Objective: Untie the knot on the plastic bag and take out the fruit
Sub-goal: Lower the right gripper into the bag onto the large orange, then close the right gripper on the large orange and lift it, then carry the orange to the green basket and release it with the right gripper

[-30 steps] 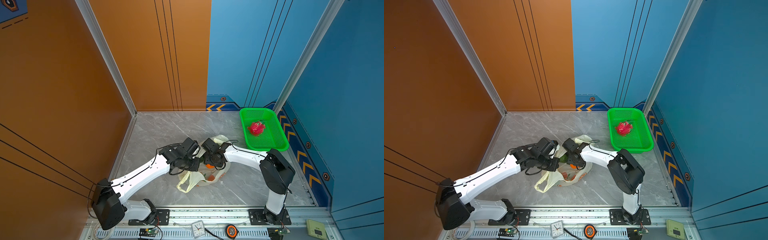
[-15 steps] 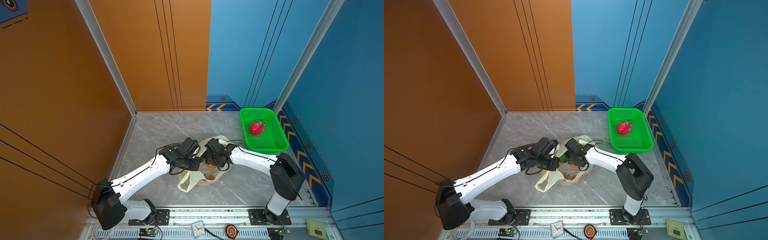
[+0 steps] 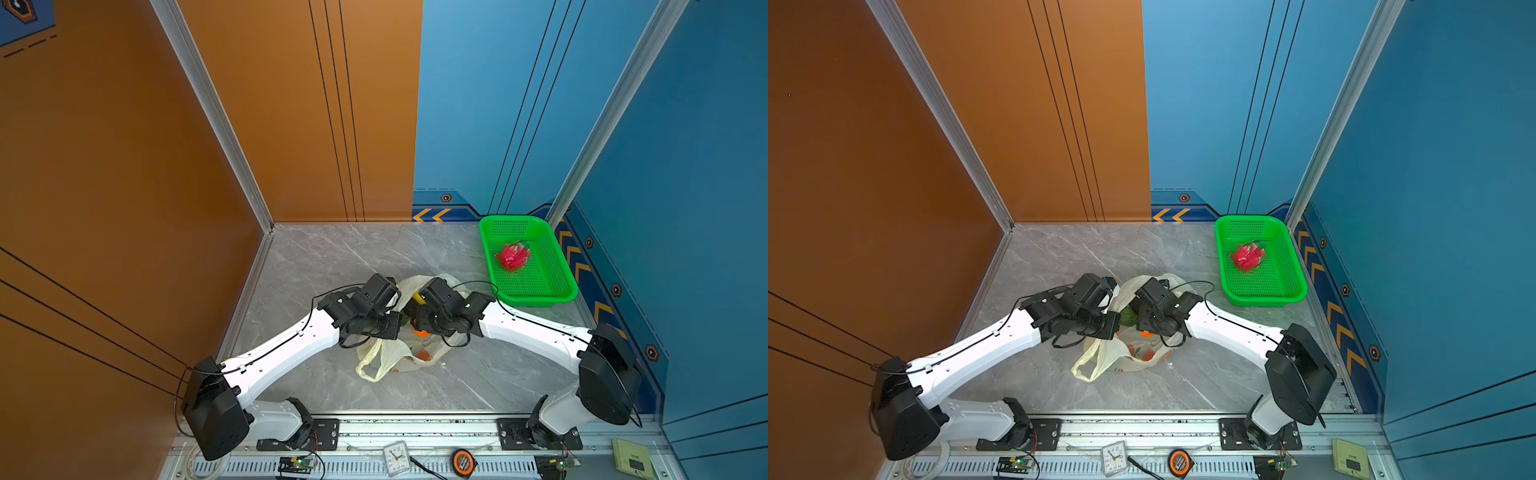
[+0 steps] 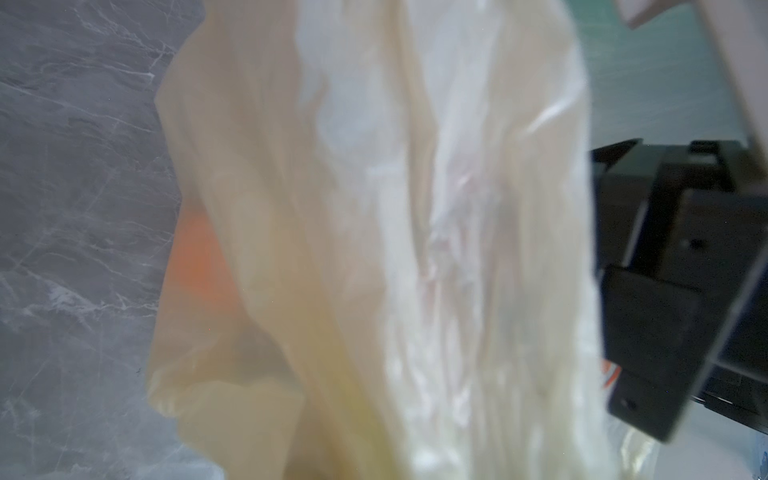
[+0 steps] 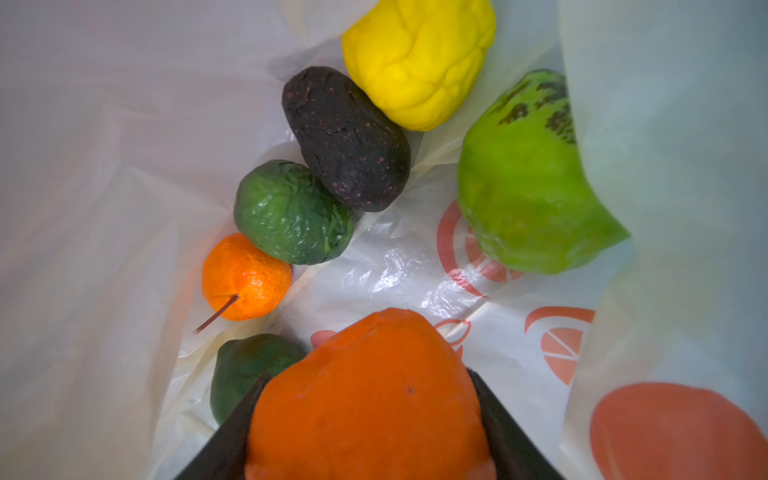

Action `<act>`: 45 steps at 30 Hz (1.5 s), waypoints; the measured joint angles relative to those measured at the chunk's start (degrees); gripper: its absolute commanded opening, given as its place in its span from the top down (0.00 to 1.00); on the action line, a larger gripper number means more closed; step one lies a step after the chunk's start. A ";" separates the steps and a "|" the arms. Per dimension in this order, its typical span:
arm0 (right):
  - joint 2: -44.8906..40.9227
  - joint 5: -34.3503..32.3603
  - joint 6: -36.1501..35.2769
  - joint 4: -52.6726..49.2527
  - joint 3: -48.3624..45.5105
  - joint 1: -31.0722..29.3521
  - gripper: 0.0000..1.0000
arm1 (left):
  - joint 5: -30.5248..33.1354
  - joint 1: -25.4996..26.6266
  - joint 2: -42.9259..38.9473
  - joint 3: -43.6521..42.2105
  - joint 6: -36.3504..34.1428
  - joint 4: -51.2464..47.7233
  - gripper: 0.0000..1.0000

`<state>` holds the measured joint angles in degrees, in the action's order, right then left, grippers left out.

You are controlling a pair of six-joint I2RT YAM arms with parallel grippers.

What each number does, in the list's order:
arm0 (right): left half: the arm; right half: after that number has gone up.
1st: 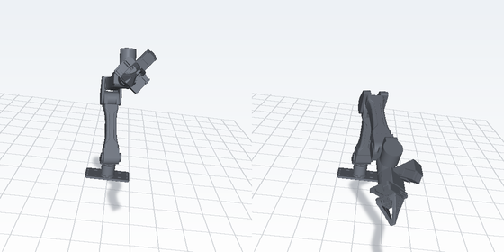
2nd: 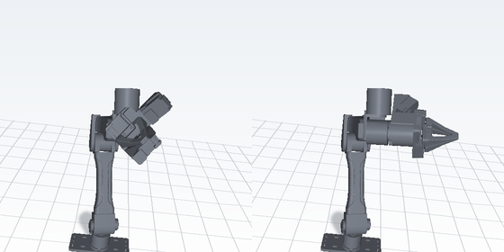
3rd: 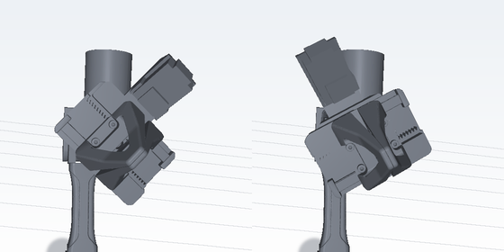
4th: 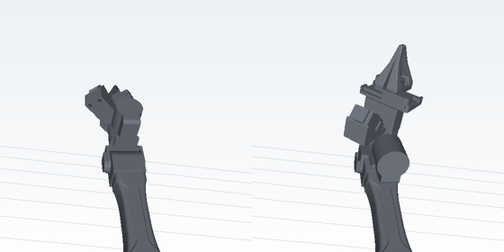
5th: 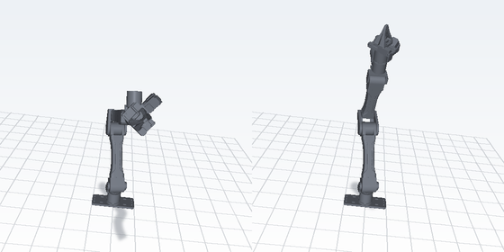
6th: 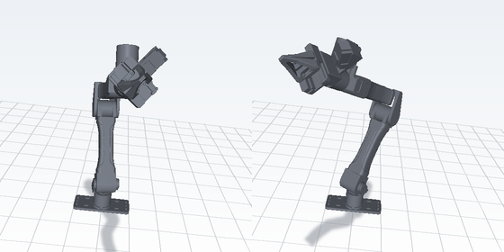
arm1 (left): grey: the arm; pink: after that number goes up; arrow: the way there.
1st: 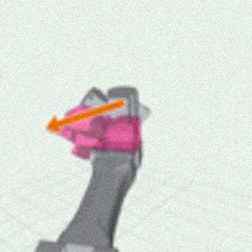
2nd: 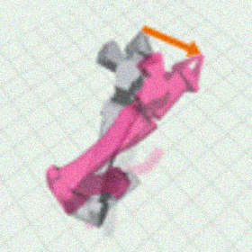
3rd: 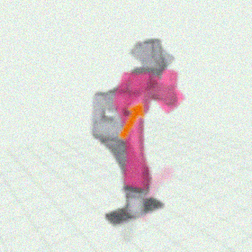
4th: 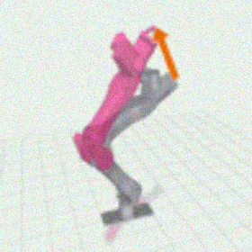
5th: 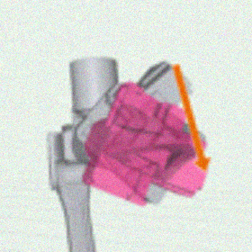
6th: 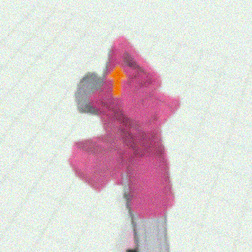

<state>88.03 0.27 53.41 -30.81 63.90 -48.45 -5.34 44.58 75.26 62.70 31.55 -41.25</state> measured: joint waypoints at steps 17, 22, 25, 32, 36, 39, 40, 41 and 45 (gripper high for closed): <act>-4.61 2.73 -0.07 -3.26 1.66 -2.34 0.61 | 1.14 -0.44 -1.44 0.00 -0.02 0.37 1.00; -4.61 2.82 0.07 -3.61 1.66 -5.29 0.61 | 1.75 -1.05 -1.55 0.00 -0.02 0.37 1.00; -4.61 2.97 0.39 -3.72 1.64 -6.69 0.61 | 1.99 -1.31 -1.99 0.00 -0.02 0.39 1.00; -4.72 3.19 0.90 -4.15 1.25 -8.66 0.62 | 2.34 -2.36 -2.95 0.00 -0.24 0.61 1.00; -5.70 2.93 0.87 -6.93 3.02 -9.01 0.62 | 2.12 -2.58 -2.95 0.00 -0.26 0.81 1.00; -6.86 2.56 0.85 -9.11 6.43 -8.79 0.62 | 1.88 -2.58 -2.95 0.00 -0.26 0.81 1.00; -7.28 2.54 0.83 -9.68 7.65 -8.63 0.62 | 1.86 -2.58 -2.95 0.00 -0.26 0.81 1.00; -7.80 2.54 0.68 -10.49 9.27 -8.37 0.62 | 1.86 -2.58 -2.95 0.00 -0.26 0.81 1.00; -9.73 2.56 0.37 -12.79 14.62 -5.97 0.62 | 1.70 -2.58 -3.08 0.00 -0.26 0.81 1.00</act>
<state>78.30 2.83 53.78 -43.59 78.52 -54.41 -3.64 42.00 72.18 62.70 31.29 -40.45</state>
